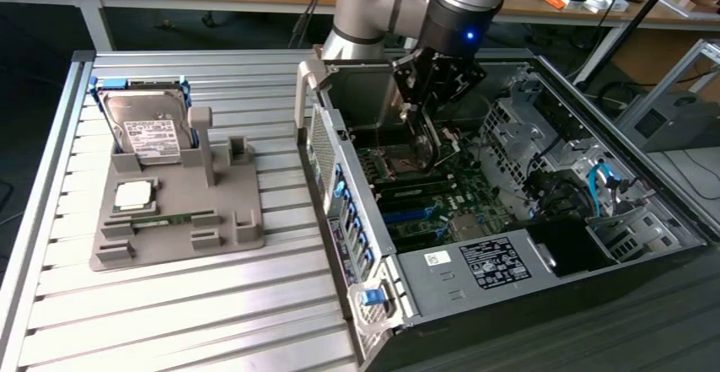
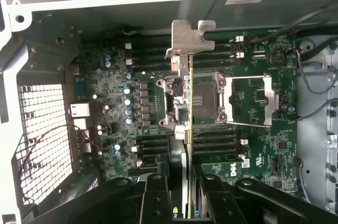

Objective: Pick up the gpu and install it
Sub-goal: 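Pick up the gpu and move the gpu toward the slot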

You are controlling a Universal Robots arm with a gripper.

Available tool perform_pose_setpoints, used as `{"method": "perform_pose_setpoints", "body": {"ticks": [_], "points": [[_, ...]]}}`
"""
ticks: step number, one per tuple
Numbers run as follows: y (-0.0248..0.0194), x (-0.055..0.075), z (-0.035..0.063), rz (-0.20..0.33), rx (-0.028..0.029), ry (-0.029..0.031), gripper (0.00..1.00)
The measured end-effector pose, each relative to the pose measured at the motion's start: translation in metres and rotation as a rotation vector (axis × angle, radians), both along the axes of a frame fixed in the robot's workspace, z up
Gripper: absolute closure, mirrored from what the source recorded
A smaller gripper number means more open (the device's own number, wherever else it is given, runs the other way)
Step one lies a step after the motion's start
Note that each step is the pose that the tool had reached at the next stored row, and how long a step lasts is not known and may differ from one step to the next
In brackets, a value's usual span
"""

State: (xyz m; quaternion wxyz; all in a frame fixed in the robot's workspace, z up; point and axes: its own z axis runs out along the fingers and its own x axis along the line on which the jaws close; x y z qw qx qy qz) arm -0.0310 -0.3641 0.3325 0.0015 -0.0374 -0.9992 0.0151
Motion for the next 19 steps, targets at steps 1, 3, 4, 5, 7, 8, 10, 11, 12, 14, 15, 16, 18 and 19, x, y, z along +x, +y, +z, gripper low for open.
{"method": "perform_pose_setpoints", "body": {"ticks": [1,3,4,5,7,8,10,11,12,14,15,16,18,19], "points": [[0.0000,0.001,-0.0001,0.000,0.0000,0.0000,0.73],[0.0000,0.003,-0.0003,0.000,0.0000,0.0000,0.73],[0.0000,0.004,-0.0004,0.000,0.0000,0.0000,0.73],[0.0000,0.006,-0.0005,0.000,0.0000,0.0000,0.73],[0.0000,0.007,-0.0006,0.000,0.0000,0.0000,0.73],[0.0000,0.007,-0.0007,0.000,0.0000,0.0000,0.73],[0.0000,0.008,-0.0008,0.000,0.0000,0.0000,0.73],[0.0000,0.009,-0.0008,0.000,0.0000,0.0000,0.73],[0.0000,0.009,-0.0009,0.000,-0.0001,0.0000,0.73],[0.0000,0.011,-0.0011,0.000,0.0000,0.0000,0.73],[0.0000,0.012,-0.0012,0.000,0.0000,0.0000,0.73],[0.0000,0.012,-0.0012,0.000,0.0000,0.0000,0.73],[0.0000,0.014,-0.0014,0.000,0.0000,0.0000,0.73],[0.0000,0.015,-0.0015,0.000,0.0000,0.0000,0.73]]}}
